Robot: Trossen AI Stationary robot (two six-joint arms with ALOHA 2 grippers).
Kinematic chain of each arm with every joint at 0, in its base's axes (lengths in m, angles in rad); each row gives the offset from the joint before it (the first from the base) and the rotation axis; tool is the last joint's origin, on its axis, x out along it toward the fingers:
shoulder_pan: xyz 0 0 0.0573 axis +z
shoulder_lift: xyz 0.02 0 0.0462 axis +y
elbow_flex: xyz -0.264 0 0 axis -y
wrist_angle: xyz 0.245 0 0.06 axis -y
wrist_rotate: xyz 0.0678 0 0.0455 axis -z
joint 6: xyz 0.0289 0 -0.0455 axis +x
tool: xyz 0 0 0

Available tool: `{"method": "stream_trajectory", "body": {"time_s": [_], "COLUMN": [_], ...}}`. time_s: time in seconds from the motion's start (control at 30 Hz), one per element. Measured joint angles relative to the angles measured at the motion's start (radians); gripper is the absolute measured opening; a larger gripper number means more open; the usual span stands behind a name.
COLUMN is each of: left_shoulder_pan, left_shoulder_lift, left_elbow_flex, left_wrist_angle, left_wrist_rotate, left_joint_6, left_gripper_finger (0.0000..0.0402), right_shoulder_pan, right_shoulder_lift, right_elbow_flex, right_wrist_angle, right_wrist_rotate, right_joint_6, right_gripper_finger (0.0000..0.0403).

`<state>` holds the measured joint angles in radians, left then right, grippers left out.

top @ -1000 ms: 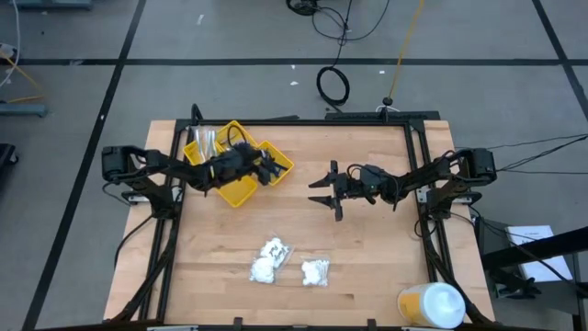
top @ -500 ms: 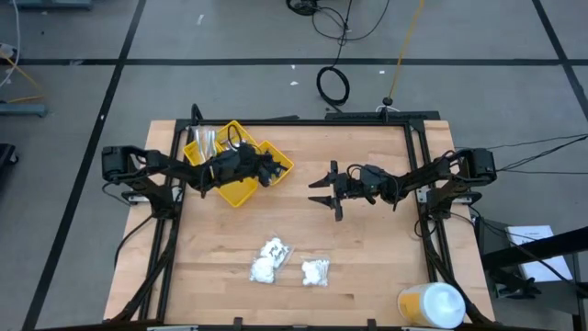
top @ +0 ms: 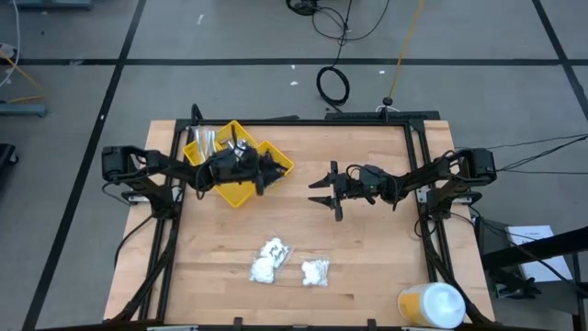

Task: Pick & Place Travel size toiletries
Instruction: Put the blue razor into the middle right yellow bin, then adjust the middle right yellow bin

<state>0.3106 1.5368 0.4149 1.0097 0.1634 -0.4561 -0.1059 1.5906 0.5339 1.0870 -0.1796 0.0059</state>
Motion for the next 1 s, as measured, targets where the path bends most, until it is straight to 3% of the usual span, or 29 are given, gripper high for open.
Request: {"method": "stream_trajectory", "body": {"time_s": [0.17,0.23,0.37,0.6,0.9,1.0], "left_shoulder_pan": [-0.021,-0.026,-0.018,0.025,0.034,0.034], "left_shoulder_lift": [0.0,0.0,0.0,0.0,0.0,-0.03], "left_elbow_flex": [0.0,0.0,0.007,0.057,0.13,0.155], "left_wrist_angle": [-0.088,-0.143,-0.276,-0.409,-0.409,-0.413], "left_wrist_rotate": [0.232,0.272,0.253,0.089,0.13,0.131], "left_joint_6": [-0.044,-0.066,-0.078,-0.077,0.012,0.064], "left_gripper_finger": [0.0234,0.0234,0.0234,0.0234,0.0234,0.0234], "right_shoulder_pan": [0.0,0.0,0.0,0.0,0.0,0.0], "right_shoulder_lift": [0.0,0.0,0.0,0.0,0.0,0.0], "right_elbow_flex": [0.0,0.0,0.0,0.0,0.0,0.0], "right_wrist_angle": [0.0,0.0,0.0,0.0,-0.007,-0.042], "right_wrist_rotate": [0.0,0.0,0.004,0.025,0.024,0.069], "right_joint_6": [-0.002,-0.002,-0.002,0.005,-0.006,-0.026], "right_gripper_finger": [0.0171,0.0171,0.0171,0.0171,0.0171,0.0171]}}
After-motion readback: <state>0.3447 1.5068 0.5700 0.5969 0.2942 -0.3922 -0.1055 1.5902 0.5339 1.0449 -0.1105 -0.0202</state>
